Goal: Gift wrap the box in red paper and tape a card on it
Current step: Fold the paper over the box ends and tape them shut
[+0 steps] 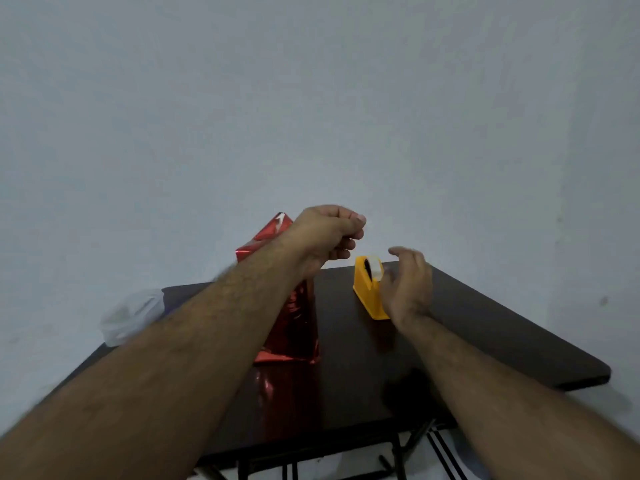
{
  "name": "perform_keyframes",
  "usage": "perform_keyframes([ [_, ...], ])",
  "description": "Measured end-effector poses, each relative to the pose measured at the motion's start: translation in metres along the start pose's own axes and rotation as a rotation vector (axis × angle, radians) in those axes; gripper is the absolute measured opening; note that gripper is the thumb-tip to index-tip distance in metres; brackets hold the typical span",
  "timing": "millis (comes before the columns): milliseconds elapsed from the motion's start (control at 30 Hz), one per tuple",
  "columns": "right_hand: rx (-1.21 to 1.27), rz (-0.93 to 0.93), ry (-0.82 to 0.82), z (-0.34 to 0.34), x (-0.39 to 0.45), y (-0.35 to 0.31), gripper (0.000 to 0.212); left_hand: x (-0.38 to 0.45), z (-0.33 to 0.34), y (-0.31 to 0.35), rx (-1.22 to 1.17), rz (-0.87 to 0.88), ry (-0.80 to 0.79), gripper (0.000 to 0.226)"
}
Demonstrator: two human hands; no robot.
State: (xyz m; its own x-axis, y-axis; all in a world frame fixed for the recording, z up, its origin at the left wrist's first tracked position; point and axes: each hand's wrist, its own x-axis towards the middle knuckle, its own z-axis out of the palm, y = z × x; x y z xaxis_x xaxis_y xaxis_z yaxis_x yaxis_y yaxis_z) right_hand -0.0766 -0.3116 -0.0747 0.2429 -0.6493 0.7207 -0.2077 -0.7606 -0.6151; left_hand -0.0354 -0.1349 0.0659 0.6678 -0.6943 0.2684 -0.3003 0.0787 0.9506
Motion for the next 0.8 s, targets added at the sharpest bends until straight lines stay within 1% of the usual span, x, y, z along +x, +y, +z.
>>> perform_keyframes([
  [33,0.092,-0.022,0.004,-0.002,0.005,-0.017,0.030,-0.005,-0.014,0.008,0.017,0.015,-0.003,0.011],
  [67,0.214,-0.018,-0.028,-0.004,0.011,-0.034,0.026,-0.011,-0.029,0.017,0.036,0.029,-0.009,0.011],
  [133,0.482,0.053,-0.176,-0.009,0.022,-0.075,0.020,-0.020,-0.066,0.032,0.079,0.043,-0.026,0.009],
  [167,0.559,0.090,-0.270,-0.012,0.029,-0.094,0.020,-0.023,-0.085,0.038,0.111,0.039,-0.038,0.008],
  [200,0.585,0.116,-0.384,-0.014,0.036,-0.110,0.025,-0.025,-0.103,0.043,0.153,0.031,-0.050,0.006],
  [300,0.520,0.248,-0.806,-0.017,0.048,-0.146,0.061,-0.027,-0.155,0.043,0.308,-0.016,-0.047,0.007],
  [333,0.469,0.277,-0.899,-0.014,0.049,-0.154,0.070,-0.025,-0.170,0.039,0.352,-0.038,-0.041,0.008],
  [367,0.421,0.287,-0.951,-0.010,0.049,-0.160,0.073,-0.022,-0.183,0.034,0.388,-0.063,-0.036,0.009],
  [400,0.386,0.290,-0.968,-0.006,0.049,-0.164,0.073,-0.019,-0.194,0.029,0.417,-0.088,-0.032,0.010],
  [500,0.347,0.331,-0.938,0.009,0.045,-0.174,0.072,-0.008,-0.213,0.013,0.458,-0.148,-0.059,0.007],
  [633,0.338,0.373,-0.930,0.014,0.039,-0.186,0.055,0.005,-0.215,0.004,0.441,-0.180,-0.116,0.007],
  [800,0.341,0.433,-0.931,0.018,0.037,-0.196,0.046,0.018,-0.208,0.007,0.419,-0.211,-0.229,0.004],
])
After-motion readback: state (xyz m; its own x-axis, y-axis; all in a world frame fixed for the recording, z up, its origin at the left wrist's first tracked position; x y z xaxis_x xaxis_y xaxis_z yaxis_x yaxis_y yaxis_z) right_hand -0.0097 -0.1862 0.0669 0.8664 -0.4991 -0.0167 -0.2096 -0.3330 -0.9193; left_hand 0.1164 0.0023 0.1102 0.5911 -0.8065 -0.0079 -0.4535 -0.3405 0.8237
